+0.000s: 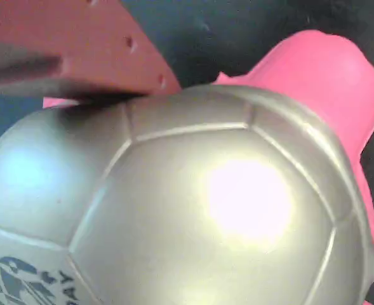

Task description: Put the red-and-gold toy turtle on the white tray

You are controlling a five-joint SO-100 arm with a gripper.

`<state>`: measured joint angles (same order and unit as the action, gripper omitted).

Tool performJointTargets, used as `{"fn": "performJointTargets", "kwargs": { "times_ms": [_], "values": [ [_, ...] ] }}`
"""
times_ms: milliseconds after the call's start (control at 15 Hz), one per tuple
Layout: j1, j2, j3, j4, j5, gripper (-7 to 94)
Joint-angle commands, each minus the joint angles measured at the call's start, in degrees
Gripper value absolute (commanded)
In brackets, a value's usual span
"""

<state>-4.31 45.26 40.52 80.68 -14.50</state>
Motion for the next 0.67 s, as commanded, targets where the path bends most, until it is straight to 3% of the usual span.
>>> {"fn": "performJointTargets", "kwargs": {
  "times_ms": [0, 267, 600],
  "values": [
    [-0.79, 17.31, 2.46, 1.14, 1.05, 0],
    [0.09, 31.2, 12.3, 2.11, 7.29, 0],
    [6.59, 50.01, 29.88, 4.83, 6.24, 0]
  ]
}}
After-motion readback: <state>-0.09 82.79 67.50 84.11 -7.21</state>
